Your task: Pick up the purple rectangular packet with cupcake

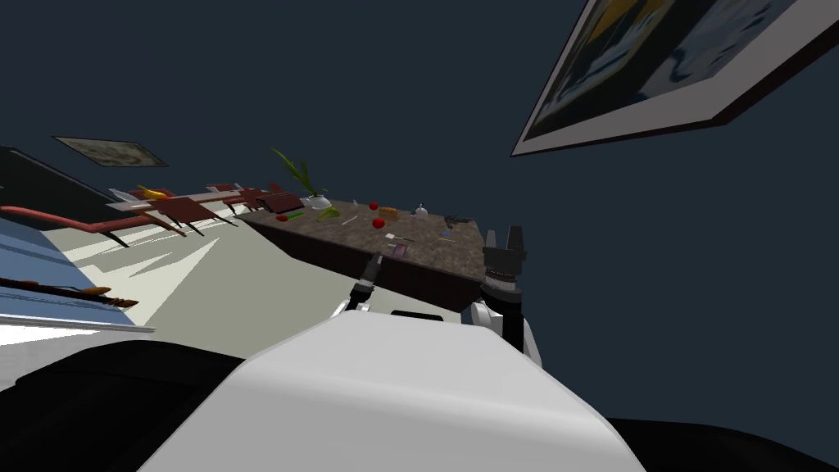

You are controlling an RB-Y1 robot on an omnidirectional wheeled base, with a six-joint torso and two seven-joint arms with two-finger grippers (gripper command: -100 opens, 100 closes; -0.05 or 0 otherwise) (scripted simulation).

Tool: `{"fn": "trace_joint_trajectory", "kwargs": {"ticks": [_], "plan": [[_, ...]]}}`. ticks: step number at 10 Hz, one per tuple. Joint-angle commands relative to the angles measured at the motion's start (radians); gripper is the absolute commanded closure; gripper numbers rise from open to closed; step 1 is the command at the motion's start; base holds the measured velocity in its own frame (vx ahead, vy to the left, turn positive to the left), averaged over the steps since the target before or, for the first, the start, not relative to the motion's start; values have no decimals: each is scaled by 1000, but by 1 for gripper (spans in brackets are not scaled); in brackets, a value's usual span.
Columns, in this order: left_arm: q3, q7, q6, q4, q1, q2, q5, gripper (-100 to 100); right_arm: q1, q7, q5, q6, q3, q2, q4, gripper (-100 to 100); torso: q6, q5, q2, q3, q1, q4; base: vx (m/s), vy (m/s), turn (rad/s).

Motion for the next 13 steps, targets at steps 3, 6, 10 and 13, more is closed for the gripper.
{"fn": "trace_joint_trajectory", "kwargs": {"ticks": [3, 6, 10, 13], "plan": [[-31, 7, -40, 102, -21, -3, 5, -100, 0, 0, 0, 0, 0, 0, 0, 0, 0, 0, 0, 0, -1, 0, 39, 32, -93], [-45, 9, -55, 163, -31, -6, 6, -100, 0, 0, 0, 0, 0, 0, 0, 0, 0, 0, 1, 0, 0, 0, 28, 37, -68], [-90, 16, -103, 281, -60, -16, 15, -100, 0, 0, 0, 0, 0, 0, 0, 0, 0, 1, 0, 0, 4, 0, 31, 70, -110], [-137, 23, -151, 388, -88, -25, 25, -100, 0, 0, 0, 0, 0, 0, 0, 0, 0, 1, 1, 0, 3, 0, 31, 75, -122]]}}
